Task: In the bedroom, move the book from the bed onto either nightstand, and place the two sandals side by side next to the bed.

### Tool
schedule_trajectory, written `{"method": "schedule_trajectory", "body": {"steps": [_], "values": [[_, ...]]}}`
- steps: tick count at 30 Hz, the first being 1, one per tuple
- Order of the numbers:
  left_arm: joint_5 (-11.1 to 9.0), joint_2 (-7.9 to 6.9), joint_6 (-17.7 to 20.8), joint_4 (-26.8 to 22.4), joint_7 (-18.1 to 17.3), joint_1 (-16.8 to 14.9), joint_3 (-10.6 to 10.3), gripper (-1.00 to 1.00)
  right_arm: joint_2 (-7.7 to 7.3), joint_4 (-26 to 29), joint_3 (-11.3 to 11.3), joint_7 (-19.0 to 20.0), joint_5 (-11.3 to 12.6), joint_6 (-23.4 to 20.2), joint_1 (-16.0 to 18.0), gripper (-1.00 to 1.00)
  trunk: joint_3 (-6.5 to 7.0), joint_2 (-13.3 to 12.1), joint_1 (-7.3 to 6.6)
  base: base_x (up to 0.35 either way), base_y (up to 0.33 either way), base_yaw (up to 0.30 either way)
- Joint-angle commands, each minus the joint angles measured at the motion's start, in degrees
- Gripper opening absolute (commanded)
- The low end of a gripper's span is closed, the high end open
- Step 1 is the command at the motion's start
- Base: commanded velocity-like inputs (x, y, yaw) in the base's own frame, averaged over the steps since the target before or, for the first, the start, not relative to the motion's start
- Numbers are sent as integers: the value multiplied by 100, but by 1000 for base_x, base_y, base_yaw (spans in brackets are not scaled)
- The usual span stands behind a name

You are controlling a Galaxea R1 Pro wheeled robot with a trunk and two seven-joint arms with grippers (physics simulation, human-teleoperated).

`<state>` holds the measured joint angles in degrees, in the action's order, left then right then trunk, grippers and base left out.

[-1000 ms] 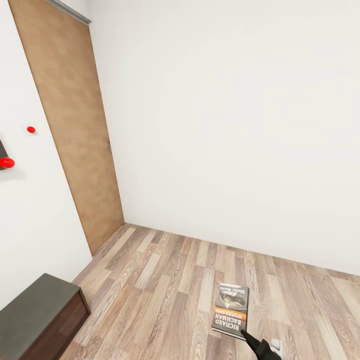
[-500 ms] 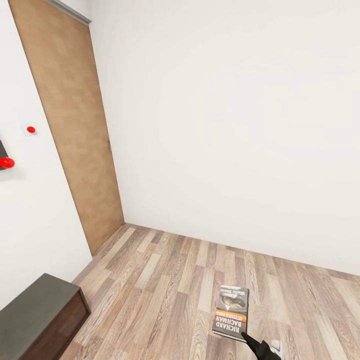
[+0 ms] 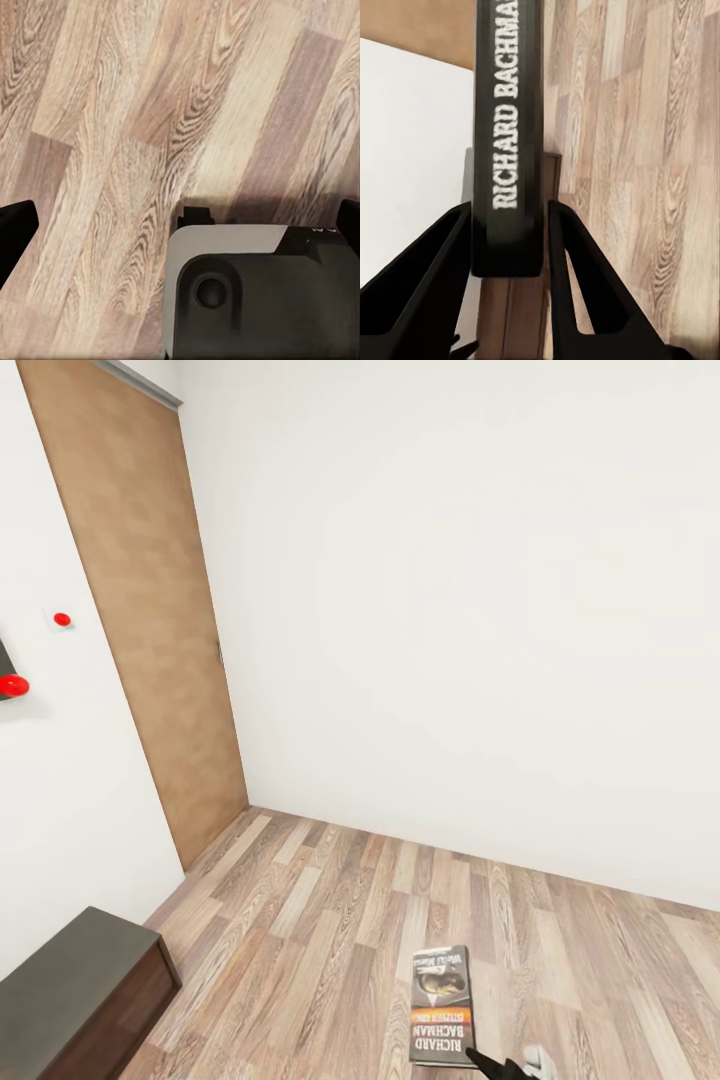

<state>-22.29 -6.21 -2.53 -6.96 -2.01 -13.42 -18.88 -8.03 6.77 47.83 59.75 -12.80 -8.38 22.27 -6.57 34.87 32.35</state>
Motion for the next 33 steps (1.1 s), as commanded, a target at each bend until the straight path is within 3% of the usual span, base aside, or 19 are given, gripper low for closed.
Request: {"method": "schedule_trajectory", "body": {"steps": [1, 16, 33], "values": [[-61, -3, -19, 7, -16, 1, -44, 100, 7, 8, 27, 8, -39, -21, 5, -100, -10, 8, 2, 0, 0, 0], [-65, -2, 48, 14, -12, 185, -33, 100, 83, 17, -573, -84, -51, 292, 5, -100, -10, 8, 2, 0, 0, 0], [-88, -76, -25, 277, -8, 752, 11, 100, 91, 26, -667, -102, -56, 430, 5, -100, -10, 8, 2, 0, 0, 0]]}}
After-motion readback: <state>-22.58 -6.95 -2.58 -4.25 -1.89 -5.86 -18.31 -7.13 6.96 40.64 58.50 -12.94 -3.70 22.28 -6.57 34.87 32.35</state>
